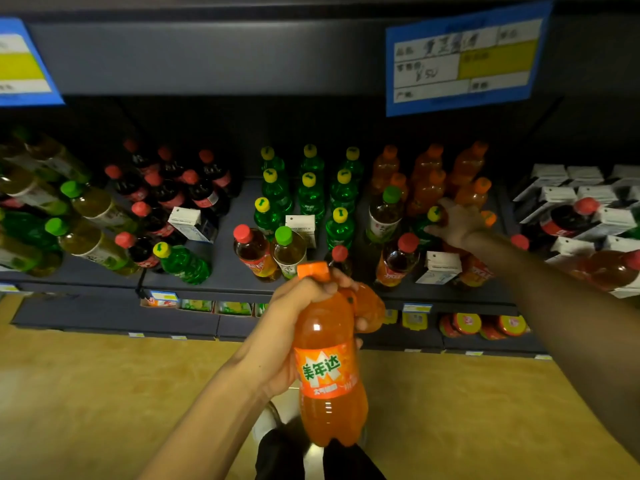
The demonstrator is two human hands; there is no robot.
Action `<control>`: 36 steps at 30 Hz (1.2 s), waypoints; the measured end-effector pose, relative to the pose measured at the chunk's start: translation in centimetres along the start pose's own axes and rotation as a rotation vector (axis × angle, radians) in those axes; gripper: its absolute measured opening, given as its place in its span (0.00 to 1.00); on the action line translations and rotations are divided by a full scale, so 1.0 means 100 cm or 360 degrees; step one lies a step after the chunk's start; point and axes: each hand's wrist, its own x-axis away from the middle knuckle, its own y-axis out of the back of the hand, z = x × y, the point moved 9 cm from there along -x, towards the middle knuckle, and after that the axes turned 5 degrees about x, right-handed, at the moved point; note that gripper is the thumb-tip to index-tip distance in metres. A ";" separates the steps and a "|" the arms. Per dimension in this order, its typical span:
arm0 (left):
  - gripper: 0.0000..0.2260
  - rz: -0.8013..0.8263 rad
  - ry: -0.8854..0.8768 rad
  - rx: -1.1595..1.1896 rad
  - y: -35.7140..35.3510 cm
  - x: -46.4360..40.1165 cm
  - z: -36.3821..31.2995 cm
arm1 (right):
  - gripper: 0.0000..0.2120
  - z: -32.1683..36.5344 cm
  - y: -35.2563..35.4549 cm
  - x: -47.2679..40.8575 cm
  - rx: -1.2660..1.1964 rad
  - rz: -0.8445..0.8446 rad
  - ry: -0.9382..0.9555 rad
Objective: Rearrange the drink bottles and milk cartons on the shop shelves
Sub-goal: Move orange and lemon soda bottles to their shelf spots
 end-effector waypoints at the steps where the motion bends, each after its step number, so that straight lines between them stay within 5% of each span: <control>1: 0.14 0.0005 -0.0001 0.0000 -0.001 0.001 0.000 | 0.27 0.002 -0.001 0.000 -0.0008 0.0003 0.0004; 6: 0.15 0.0026 0.0014 0.0012 -0.004 0.010 0.000 | 0.17 0.009 -0.003 0.008 -0.0137 -0.0114 0.0011; 15: 0.12 0.0096 0.0055 -0.0031 -0.010 0.017 -0.007 | 0.18 0.008 0.056 0.062 -0.0253 -0.0641 0.0085; 26: 0.12 0.0238 0.0063 -0.0046 -0.042 0.023 -0.004 | 0.21 -0.031 0.092 0.160 -0.1615 -0.1012 -0.0159; 30: 0.12 0.0202 0.0038 -0.0090 -0.052 0.020 -0.003 | 0.32 -0.034 0.086 0.174 -0.2297 -0.0823 -0.0236; 36: 0.13 0.0176 -0.0043 -0.0111 -0.085 0.010 0.006 | 0.23 -0.054 0.072 0.162 -0.2749 -0.0282 -0.0227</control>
